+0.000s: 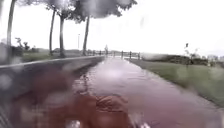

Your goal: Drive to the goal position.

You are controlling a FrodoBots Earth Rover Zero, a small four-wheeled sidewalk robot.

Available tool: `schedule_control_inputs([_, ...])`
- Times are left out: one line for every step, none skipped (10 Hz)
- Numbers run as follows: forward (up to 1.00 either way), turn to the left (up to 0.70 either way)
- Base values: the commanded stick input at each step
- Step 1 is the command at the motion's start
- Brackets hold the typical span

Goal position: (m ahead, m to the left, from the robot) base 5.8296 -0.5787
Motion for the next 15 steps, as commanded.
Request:
schedule_control_inputs([0.70, 0.00])
schedule_control_inputs([0.70, 0.00])
schedule_control_inputs([0.70, 0.00])
schedule_control_inputs([0.70, 0.00])
schedule_control_inputs([0.70, 0.00])
schedule_control_inputs([0.70, 0.00])
schedule_control_inputs([0.70, 0.00])
schedule_control_inputs([0.70, 0.00])
schedule_control_inputs([0.70, 0.00])
schedule_control_inputs([0.70, 0.00])
schedule_control_inputs([0.70, 0.00])
schedule_control_inputs([0.70, 0.00])
schedule_control_inputs([0.70, 0.00])
schedule_control_inputs([0.70, 0.00])
schedule_control_inputs([0.70, 0.00])
